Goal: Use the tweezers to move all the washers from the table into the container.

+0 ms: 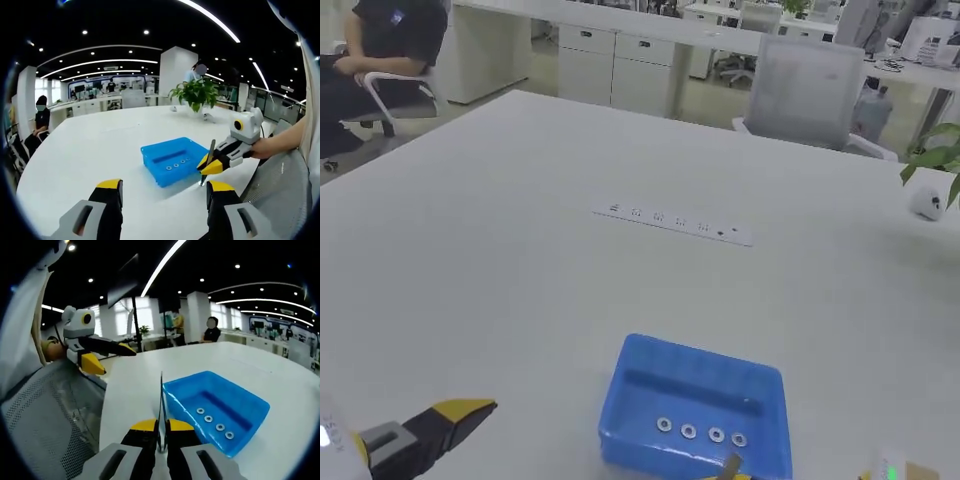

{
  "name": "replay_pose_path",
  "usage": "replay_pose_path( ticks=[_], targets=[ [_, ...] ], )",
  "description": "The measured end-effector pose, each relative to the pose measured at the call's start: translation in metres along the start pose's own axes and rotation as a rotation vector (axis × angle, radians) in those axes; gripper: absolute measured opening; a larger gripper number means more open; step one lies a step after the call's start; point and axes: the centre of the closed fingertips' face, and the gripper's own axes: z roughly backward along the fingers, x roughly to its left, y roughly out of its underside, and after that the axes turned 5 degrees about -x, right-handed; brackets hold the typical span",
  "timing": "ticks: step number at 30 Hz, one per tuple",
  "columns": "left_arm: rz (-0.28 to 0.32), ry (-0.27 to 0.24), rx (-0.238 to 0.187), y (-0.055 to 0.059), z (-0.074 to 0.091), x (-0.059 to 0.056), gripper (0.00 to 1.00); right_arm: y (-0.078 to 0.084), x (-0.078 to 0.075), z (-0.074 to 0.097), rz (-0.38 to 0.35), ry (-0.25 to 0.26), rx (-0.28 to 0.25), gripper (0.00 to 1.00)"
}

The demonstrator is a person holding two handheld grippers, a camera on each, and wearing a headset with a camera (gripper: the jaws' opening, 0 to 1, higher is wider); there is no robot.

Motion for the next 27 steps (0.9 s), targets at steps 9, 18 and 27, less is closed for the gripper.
replay_pose_path(
  ticks=[9, 18, 27],
  targets=[
    [0.001, 0.007, 0.0, 0.0, 0.0, -0.001, 0.68, -0.004, 0.0, 0.006, -0.018, 0.013, -0.002, 0.03],
    [-0.001, 0.006, -0.003, -0.002, 0.001, -0.002, 0.68, -0.033, 0.004, 0.014, -0.027, 0.021, -0.043, 0.03],
    [-0.001, 0.0, -0.01, -0.003, 0.002, 0.0, 0.67, -0.061, 0.0, 0.016, -0.031, 0.014, -0.037, 0.03]
  ],
)
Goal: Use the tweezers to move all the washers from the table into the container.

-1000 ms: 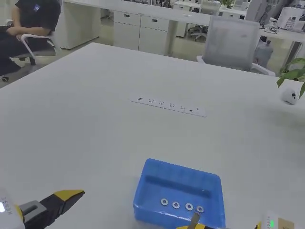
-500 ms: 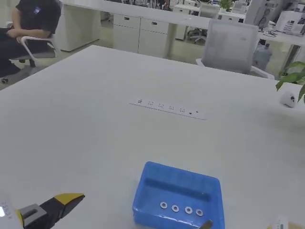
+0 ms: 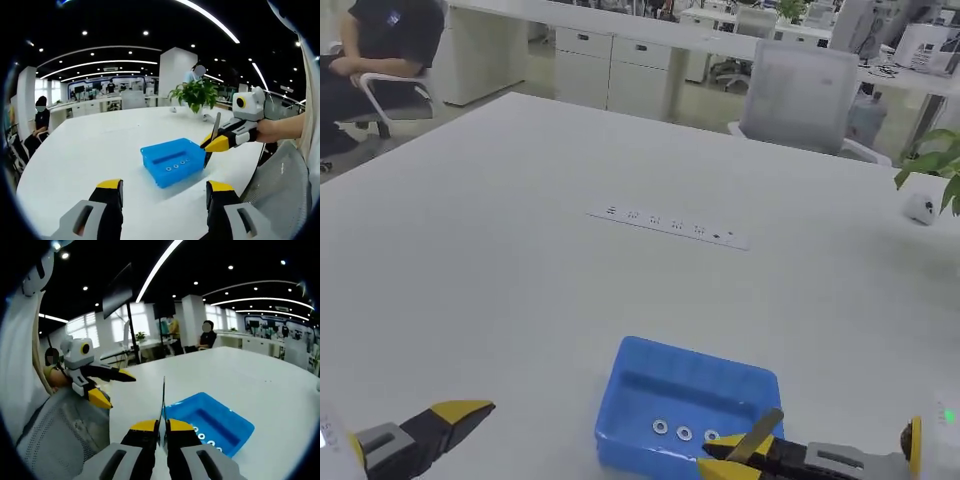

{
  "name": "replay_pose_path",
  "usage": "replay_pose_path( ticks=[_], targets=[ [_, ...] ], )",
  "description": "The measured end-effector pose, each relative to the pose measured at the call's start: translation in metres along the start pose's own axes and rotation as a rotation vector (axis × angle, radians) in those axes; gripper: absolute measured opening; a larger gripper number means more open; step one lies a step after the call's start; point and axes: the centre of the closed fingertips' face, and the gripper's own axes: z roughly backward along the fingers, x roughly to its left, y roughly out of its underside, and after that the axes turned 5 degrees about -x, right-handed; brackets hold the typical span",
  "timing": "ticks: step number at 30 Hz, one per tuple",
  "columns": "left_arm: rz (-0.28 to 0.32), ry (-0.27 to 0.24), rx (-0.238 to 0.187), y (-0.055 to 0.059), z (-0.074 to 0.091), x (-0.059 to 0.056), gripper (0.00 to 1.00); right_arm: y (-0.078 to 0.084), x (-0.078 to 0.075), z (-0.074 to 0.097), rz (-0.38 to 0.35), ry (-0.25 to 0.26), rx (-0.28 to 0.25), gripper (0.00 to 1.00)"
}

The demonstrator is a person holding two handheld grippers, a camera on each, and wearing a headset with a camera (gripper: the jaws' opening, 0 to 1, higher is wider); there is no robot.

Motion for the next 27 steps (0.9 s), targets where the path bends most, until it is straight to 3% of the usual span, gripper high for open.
replay_pose_path(
  ticks=[3, 5, 10, 15, 27],
  targets=[
    [0.002, -0.005, -0.004, -0.001, 0.0, 0.001, 0.67, 0.012, 0.0, -0.001, -0.029, -0.002, 0.017, 0.03],
    [0.004, -0.01, -0.008, -0.001, 0.001, 0.002, 0.67, 0.029, 0.002, -0.002, -0.062, 0.003, 0.049, 0.03],
    [0.004, -0.014, -0.007, -0.001, 0.001, 0.003, 0.67, 0.048, 0.012, -0.009, -0.115, -0.017, 0.057, 0.04],
    [0.0, -0.007, 0.002, 0.0, 0.001, 0.002, 0.66, 0.054, 0.025, -0.016, -0.123, -0.057, 0.067, 0.04],
    [-0.001, -0.013, 0.004, 0.0, 0.002, 0.004, 0.66, 0.064, 0.031, -0.025, -0.123, -0.097, 0.089, 0.04]
  ],
)
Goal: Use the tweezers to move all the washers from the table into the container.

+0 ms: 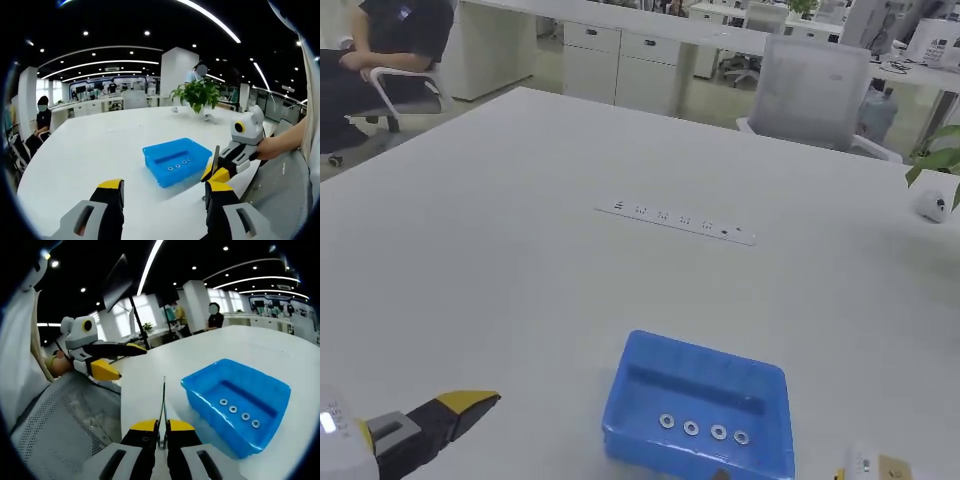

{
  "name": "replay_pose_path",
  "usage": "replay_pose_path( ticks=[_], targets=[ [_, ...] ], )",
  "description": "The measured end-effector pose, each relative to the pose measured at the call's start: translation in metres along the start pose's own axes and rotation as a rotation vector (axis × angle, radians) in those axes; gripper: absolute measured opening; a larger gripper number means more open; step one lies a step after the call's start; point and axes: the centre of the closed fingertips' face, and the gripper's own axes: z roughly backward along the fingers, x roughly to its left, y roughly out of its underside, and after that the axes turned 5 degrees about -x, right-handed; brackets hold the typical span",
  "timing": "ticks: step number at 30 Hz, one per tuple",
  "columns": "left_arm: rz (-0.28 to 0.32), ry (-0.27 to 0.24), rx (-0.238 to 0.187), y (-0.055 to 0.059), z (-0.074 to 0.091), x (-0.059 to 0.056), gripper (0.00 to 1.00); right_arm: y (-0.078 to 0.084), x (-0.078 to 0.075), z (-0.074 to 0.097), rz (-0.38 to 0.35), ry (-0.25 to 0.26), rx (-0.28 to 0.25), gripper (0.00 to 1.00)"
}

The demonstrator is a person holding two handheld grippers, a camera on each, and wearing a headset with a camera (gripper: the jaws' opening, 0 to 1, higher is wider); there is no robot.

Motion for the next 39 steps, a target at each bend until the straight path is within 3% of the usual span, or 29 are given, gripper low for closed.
replay_pose_path(
  ticks=[6, 13, 19, 23, 33, 39],
  targets=[
    [-0.003, 0.003, 0.0, -0.001, -0.001, -0.002, 0.66, -0.004, 0.003, -0.002, 0.011, -0.009, -0.012, 0.04],
    [-0.003, 0.006, 0.002, -0.001, -0.001, -0.003, 0.66, 0.003, 0.01, -0.006, 0.046, -0.028, 0.024, 0.04],
    [-0.002, 0.004, -0.001, -0.002, -0.002, -0.002, 0.66, 0.004, 0.017, -0.009, 0.163, -0.053, 0.054, 0.03],
    [-0.001, 0.005, -0.003, -0.002, -0.002, -0.003, 0.66, 0.002, 0.018, -0.01, 0.185, -0.044, 0.061, 0.03],
    [-0.002, 0.014, -0.006, -0.002, -0.002, -0.003, 0.65, -0.042, 0.004, 0.001, 0.133, 0.016, -0.069, 0.03],
    [0.009, 0.017, -0.019, -0.003, -0.001, -0.003, 0.65, -0.061, -0.006, 0.004, 0.139, 0.035, -0.103, 0.03]
  ],
)
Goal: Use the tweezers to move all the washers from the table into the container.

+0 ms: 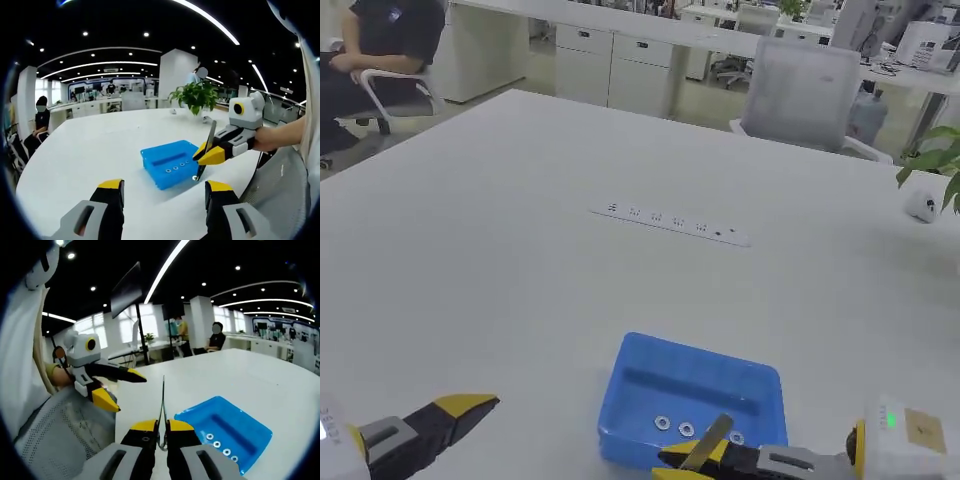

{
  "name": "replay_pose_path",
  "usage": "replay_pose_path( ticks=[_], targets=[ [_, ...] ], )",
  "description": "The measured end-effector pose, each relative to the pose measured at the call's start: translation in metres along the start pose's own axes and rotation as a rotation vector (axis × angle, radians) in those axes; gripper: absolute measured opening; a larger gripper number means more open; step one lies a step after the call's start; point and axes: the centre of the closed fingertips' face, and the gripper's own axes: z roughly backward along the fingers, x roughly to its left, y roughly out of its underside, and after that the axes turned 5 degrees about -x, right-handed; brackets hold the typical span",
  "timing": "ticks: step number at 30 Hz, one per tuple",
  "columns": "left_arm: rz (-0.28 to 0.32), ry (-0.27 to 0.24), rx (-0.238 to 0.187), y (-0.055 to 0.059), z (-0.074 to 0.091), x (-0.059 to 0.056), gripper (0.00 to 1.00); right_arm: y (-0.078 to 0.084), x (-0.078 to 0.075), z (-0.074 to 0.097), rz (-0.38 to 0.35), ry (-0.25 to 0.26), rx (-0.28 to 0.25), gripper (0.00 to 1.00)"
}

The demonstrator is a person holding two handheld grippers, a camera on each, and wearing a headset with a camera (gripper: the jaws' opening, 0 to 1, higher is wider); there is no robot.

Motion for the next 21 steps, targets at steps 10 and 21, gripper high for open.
replay_pose_path(
  ticks=[10, 21],
  targets=[
    [0.048, 0.031, -0.009, -0.001, 0.001, -0.003, 0.63, -0.018, -0.022, -0.006, 0.009, 0.034, -0.032, 0.03],
    [0.037, 0.047, -0.013, 0.0, 0.0, -0.007, 0.59, -0.02, -0.049, -0.021, -0.033, 0.059, -0.052, 0.03]
  ],
)
